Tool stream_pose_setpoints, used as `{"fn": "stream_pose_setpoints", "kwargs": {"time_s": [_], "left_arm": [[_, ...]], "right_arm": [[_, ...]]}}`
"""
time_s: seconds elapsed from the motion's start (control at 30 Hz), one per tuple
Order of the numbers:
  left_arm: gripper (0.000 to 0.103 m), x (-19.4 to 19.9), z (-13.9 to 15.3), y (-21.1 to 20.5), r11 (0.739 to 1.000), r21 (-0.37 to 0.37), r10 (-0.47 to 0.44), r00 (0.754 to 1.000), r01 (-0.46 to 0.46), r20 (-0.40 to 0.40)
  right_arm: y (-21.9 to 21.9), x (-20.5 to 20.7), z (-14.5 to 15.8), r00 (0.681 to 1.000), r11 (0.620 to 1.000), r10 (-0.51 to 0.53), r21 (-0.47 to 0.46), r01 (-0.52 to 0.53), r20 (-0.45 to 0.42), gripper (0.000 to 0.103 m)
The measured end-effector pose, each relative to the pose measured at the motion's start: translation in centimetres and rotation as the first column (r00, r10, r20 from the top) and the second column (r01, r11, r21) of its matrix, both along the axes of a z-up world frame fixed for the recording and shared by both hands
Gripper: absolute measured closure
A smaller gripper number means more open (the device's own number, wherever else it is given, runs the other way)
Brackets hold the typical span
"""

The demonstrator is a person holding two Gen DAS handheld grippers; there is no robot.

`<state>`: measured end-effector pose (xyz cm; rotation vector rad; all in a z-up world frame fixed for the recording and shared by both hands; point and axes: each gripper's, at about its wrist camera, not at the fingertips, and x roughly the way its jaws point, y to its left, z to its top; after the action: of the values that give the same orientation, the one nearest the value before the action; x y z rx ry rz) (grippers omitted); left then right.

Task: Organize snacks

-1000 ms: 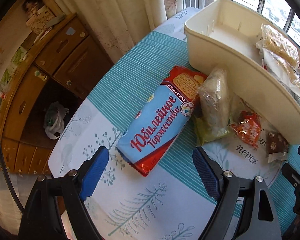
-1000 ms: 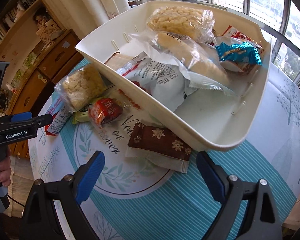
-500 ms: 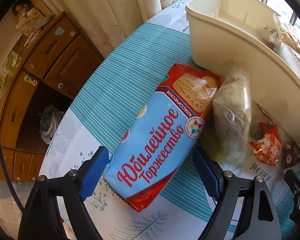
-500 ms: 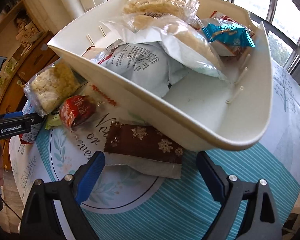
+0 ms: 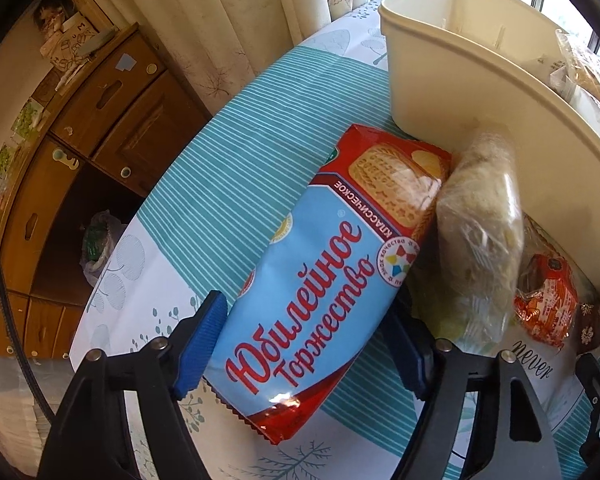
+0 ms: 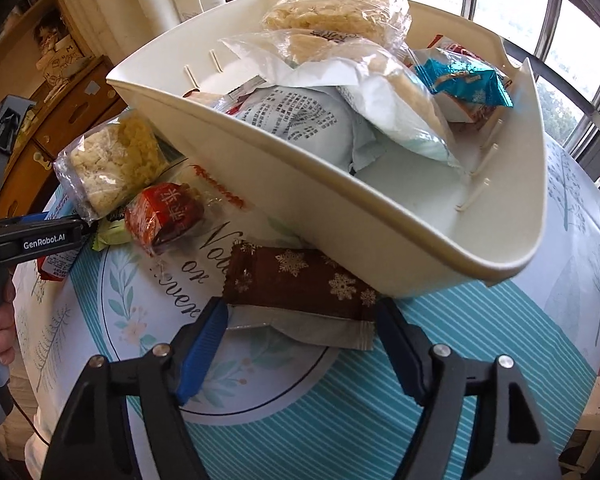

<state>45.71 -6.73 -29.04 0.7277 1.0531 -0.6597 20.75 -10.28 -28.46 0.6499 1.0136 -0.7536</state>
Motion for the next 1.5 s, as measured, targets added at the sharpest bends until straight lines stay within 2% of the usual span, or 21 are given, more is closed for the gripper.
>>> {"fn": "stream_pose_setpoints", "kwargs": {"time_s": [0.23,0.37,0.4,0.43,0.5,0.7,0.73,0.87,0.93,1.03,1.23,1.5], "left_arm": [[0.043,-1.0,0.6,1.6,0.999,-0.042,0.025,1.000,-0.025,0.000],[0.045,-1.6,0.8,2.4,0.997,-0.056,0.050,0.999,-0.051,-0.013],[0.045,-1.9,0.8,2.6,0.997,-0.058,0.057,0.998,-0.058,-0.015],[0.045,-2.1,0.8,2.8,0.996,-0.060,0.066,0.998,-0.067,-0.018],[0.045,-2.6,0.9,3.2,0.994,-0.061,0.085,0.996,-0.086,-0.028],[0.047,-4.3,1.5,5.5,0.977,-0.095,0.184,0.979,-0.192,-0.094],[0.047,-4.6,1.5,5.8,0.975,-0.097,0.193,0.976,-0.202,-0.099],[0.048,-5.9,1.6,7.5,0.961,-0.109,0.238,0.962,-0.253,-0.131],[0.048,-6.7,1.6,8.2,0.956,-0.112,0.255,0.956,-0.272,-0.143],[0.048,-7.8,1.7,9.3,0.942,-0.127,0.287,0.942,-0.310,-0.172],[0.048,-10.2,1.9,11.3,0.923,-0.145,0.323,0.924,-0.355,-0.207],[0.050,-13.3,3.1,13.7,0.896,-0.179,0.366,0.903,-0.407,-0.223]], "right_arm": [[0.4,0.1,0.3,1.000,1.000,0.008,-0.023,-0.008,-0.007,0.030],[0.8,0.2,0.6,1.000,0.999,0.021,-0.038,-0.021,-0.010,0.033],[0.9,0.2,0.7,1.000,0.999,0.026,-0.040,-0.026,-0.008,0.037],[1.0,0.2,0.7,0.999,0.998,0.050,-0.022,-0.050,0.016,0.053],[1.4,0.4,1.0,0.996,0.995,0.088,-0.040,-0.087,0.017,0.057],[1.4,0.5,1.3,0.994,0.993,0.113,-0.035,-0.113,0.007,0.060],[1.5,0.4,1.5,0.993,0.992,0.118,-0.043,-0.118,0.005,0.068],[1.1,0.1,2.0,0.992,0.992,0.123,-0.045,-0.122,0.017,0.084],[0.8,0.1,1.9,0.992,0.992,0.124,-0.040,-0.124,0.016,0.097],[0.3,0.0,1.8,0.992,0.992,0.122,-0.030,-0.122,0.021,0.103],[0.2,-0.1,1.8,0.988,0.988,0.150,-0.026,-0.149,0.026,0.103],[1.9,-0.8,2.0,0.975,0.975,0.218,0.033,-0.220,0.050,0.103]]}}
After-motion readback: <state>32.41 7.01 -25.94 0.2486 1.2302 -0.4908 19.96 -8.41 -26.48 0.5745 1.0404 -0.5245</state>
